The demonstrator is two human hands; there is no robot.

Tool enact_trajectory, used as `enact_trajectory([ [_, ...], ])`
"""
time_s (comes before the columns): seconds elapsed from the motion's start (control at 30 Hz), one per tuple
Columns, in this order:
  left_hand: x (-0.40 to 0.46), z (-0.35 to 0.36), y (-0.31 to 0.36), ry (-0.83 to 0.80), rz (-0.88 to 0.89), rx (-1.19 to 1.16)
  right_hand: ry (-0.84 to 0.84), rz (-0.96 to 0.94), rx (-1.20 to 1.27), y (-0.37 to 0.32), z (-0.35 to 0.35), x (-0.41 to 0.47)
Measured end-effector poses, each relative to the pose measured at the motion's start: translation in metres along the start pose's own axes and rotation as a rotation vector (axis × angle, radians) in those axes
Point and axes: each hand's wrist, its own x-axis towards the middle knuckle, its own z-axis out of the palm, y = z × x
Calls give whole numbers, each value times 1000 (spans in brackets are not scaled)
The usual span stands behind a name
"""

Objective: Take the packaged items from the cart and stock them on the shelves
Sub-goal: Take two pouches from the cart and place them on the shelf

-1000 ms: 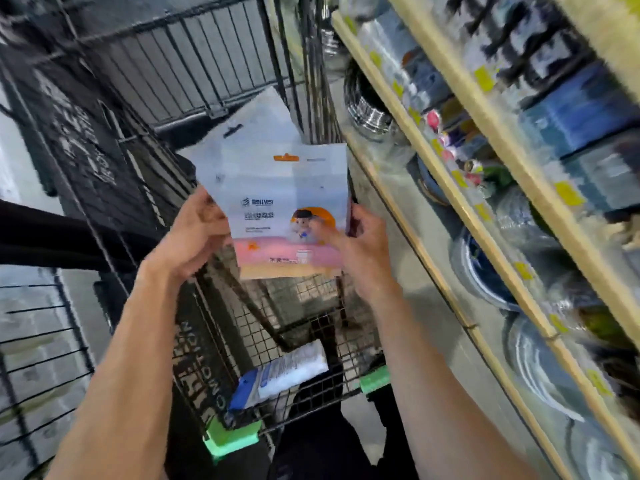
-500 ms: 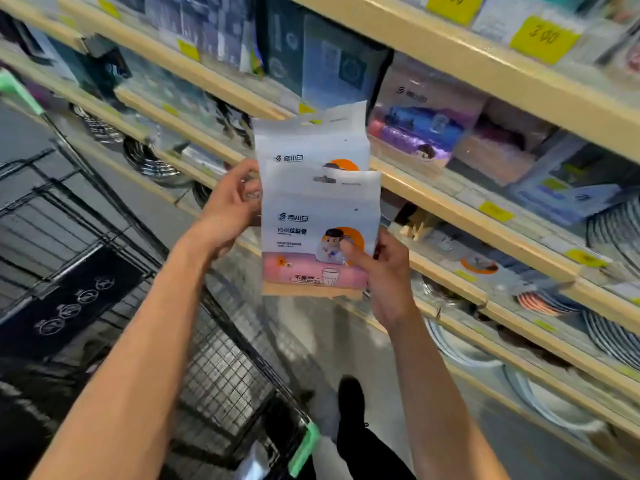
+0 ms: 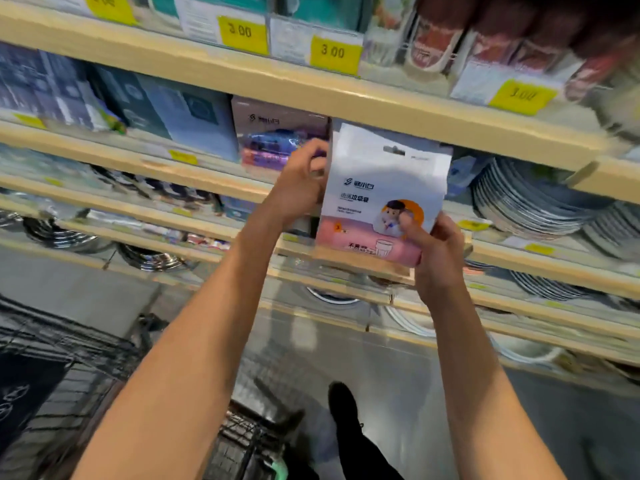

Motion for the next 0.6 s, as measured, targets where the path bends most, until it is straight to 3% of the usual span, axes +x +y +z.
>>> enact_trajectory([
  [0.17, 22, 50, 8, 248, -108, -15, 61, -57, -10, -13, -23, 30],
  [0.23, 27, 59, 6, 274, -151, -2, 98, -73, 18, -13, -27, 40],
  [0.33, 35, 59, 0, 331, -162, 246, 147, -110, 40, -16, -25, 52],
  [0.43, 32, 58, -9, 429, -46, 537, 175, -149, 49, -19, -17, 61],
  [0.6, 19, 54, -17, 470, 122, 693, 359, -138, 26, -15, 3, 81],
])
